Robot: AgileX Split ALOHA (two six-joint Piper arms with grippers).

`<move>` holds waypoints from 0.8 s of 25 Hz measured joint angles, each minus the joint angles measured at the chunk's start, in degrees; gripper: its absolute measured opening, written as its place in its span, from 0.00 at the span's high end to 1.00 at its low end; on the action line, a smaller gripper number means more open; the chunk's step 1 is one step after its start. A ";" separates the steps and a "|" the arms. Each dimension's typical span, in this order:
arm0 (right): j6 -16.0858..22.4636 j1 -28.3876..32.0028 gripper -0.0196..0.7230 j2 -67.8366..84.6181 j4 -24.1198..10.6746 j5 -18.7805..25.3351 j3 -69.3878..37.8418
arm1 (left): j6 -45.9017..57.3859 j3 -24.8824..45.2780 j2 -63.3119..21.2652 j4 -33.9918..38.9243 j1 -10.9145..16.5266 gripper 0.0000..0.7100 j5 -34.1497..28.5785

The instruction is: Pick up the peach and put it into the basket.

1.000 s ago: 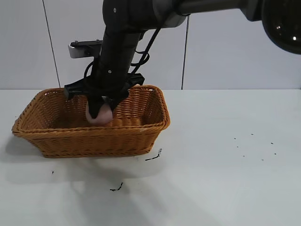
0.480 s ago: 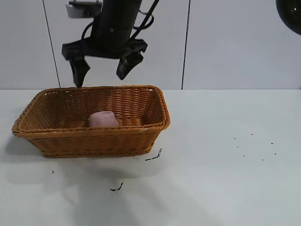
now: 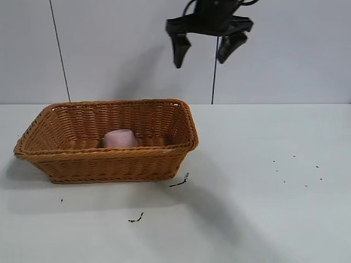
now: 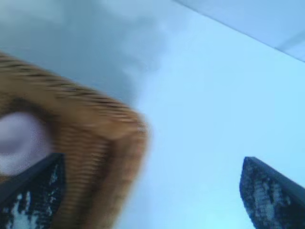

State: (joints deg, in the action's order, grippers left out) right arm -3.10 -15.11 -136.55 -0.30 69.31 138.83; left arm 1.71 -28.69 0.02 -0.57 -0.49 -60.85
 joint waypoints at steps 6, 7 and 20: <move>0.00 9.70 0.05 0.16 -0.48 0.00 0.00 | 0.00 0.00 0.00 0.00 0.00 0.02 0.00; 0.12 10.82 0.05 0.20 -0.56 0.00 0.00 | 0.00 0.00 0.00 0.00 0.00 0.02 0.00; 0.64 12.95 0.04 14.99 -1.00 0.00 -14.82 | 0.00 0.00 0.00 0.00 0.00 0.02 0.00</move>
State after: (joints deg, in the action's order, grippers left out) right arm -2.46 -2.16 -121.56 -1.30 69.31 124.01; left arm 1.71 -28.69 0.02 -0.57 -0.49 -60.85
